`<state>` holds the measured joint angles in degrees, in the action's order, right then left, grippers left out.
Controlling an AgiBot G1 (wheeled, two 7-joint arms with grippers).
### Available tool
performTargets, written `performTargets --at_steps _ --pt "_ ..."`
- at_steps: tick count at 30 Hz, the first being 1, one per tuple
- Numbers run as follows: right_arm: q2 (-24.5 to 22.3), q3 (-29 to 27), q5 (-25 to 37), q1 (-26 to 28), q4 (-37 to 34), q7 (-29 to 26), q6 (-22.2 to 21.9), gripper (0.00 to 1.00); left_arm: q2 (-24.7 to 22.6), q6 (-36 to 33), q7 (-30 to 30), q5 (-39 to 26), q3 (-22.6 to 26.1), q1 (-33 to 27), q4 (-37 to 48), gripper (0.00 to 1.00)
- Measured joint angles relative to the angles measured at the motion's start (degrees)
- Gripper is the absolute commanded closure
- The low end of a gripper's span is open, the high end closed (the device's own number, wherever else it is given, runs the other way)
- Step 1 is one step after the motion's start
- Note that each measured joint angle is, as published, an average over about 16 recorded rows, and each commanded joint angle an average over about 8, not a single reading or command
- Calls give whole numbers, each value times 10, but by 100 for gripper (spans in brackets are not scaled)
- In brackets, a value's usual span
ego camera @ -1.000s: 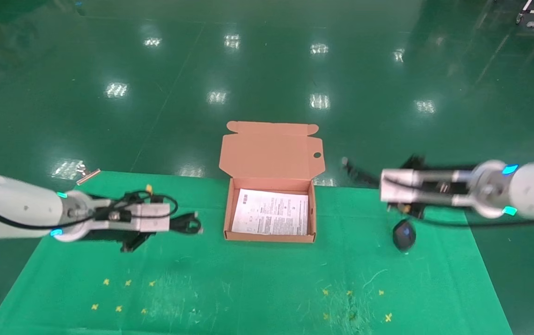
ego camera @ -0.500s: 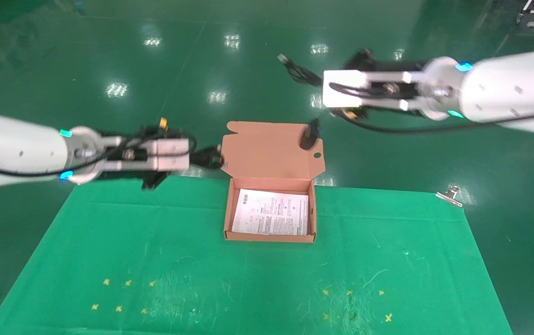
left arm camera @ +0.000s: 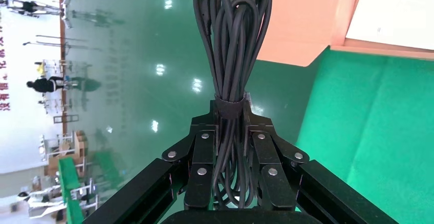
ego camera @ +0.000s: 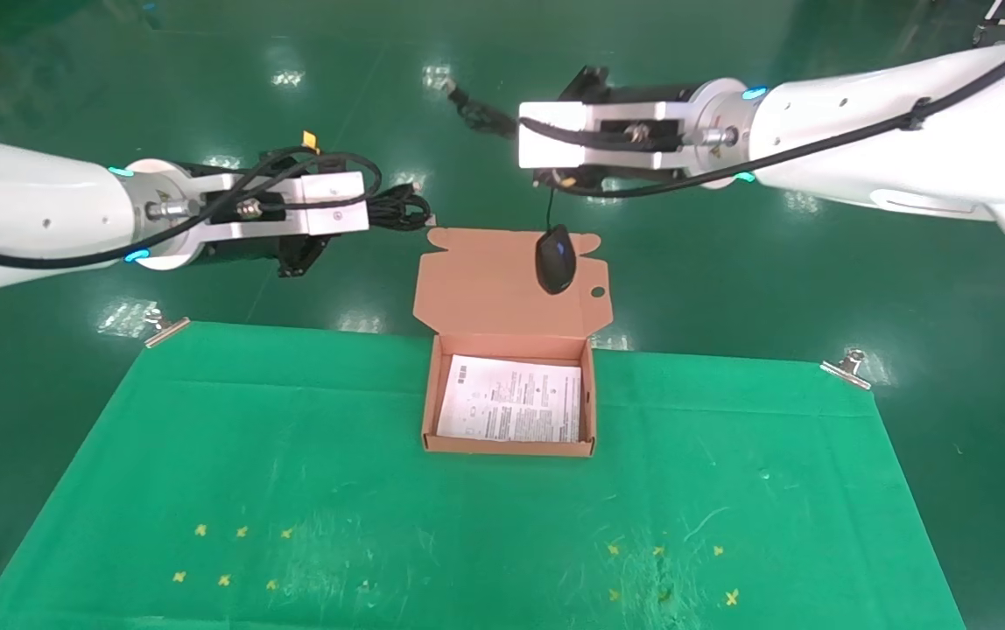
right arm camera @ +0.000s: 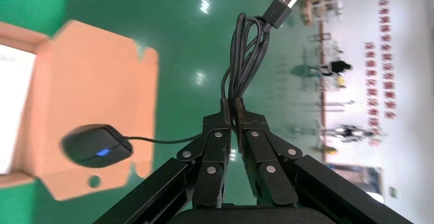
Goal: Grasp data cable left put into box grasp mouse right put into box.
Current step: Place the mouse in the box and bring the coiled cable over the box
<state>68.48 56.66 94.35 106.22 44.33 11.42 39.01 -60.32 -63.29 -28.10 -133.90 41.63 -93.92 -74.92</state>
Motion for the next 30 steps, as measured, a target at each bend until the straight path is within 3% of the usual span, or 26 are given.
performTargets --at_steps 30 --pt "90 -10 -105 -62 -131 105 4 100 45 -59 -39 -76 17 18 6 100"
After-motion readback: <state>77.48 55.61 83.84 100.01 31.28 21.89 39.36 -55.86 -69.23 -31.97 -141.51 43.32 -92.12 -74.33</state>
